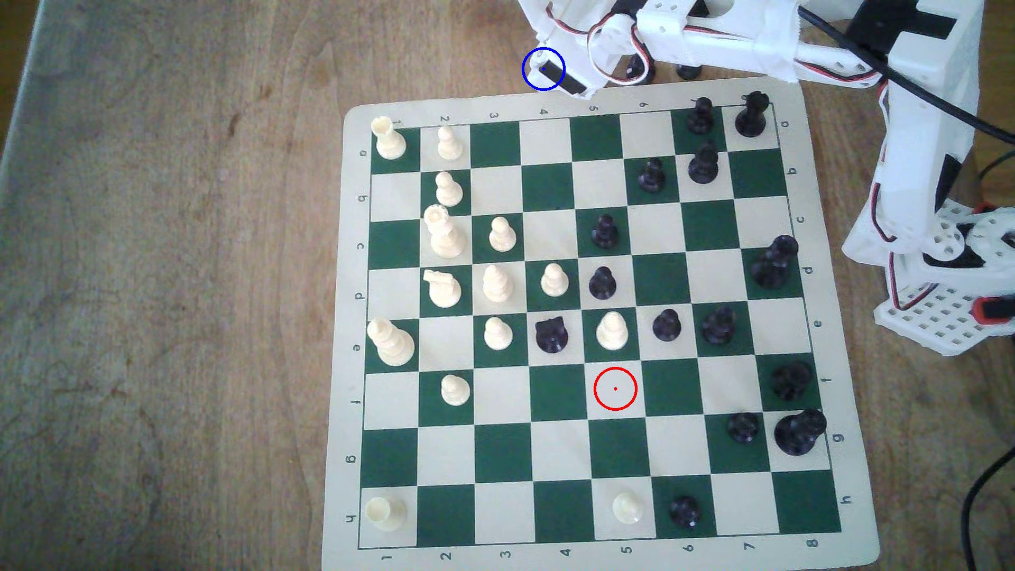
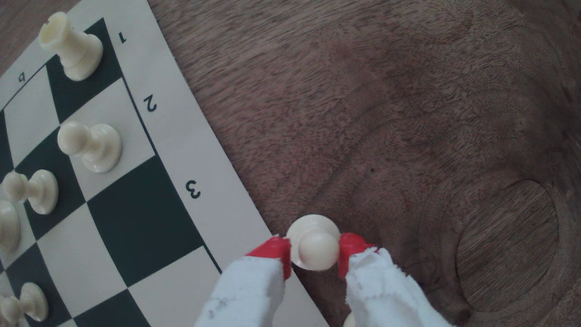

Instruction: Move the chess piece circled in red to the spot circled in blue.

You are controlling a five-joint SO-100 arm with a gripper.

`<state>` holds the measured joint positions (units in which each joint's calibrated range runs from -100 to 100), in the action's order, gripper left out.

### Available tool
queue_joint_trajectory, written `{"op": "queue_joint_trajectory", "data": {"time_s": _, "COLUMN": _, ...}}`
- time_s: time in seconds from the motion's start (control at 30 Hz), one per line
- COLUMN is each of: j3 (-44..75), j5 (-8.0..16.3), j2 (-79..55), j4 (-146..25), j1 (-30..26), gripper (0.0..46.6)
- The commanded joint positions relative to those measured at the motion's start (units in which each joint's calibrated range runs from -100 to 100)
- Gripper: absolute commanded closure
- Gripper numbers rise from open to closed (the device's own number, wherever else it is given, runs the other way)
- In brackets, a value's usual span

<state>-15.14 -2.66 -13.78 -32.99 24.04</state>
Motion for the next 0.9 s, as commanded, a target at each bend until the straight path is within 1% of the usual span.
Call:
{"op": "queue_joint_trajectory", "data": {"time_s": 0.0, "j3": 4.3, "j5": -0.2, "j2": 1.6, "j4": 0.8, "j1": 0.9, "gripper": 35.2}}
{"op": "queue_joint_trajectory", "data": {"time_s": 0.33, "j3": 1.9, "j5": 0.2, "j2": 5.9, "j4": 0.1, "j1": 1.1, "gripper": 33.3}}
{"op": "queue_joint_trajectory", "data": {"time_s": 0.53, "j3": 1.0, "j5": 0.8, "j2": 9.9, "j4": -2.8, "j1": 0.5, "gripper": 33.2}}
{"op": "queue_joint_trajectory", "data": {"time_s": 0.6, "j3": -0.6, "j5": 1.4, "j2": 11.9, "j4": -3.1, "j1": 0.2, "gripper": 33.1}}
{"op": "queue_joint_trajectory", "data": {"time_s": 0.7, "j3": -2.9, "j5": 1.6, "j2": 14.7, "j4": -3.2, "j1": -0.1, "gripper": 33.0}}
{"op": "queue_joint_trajectory", "data": {"time_s": 0.83, "j3": -8.4, "j5": 2.6, "j2": 22.4, "j4": -4.7, "j1": -1.2, "gripper": 32.4}}
{"op": "queue_joint_trajectory", "data": {"time_s": 0.87, "j3": -13.5, "j5": 3.0, "j2": 27.7, "j4": -4.8, "j1": -2.5, "gripper": 32.2}}
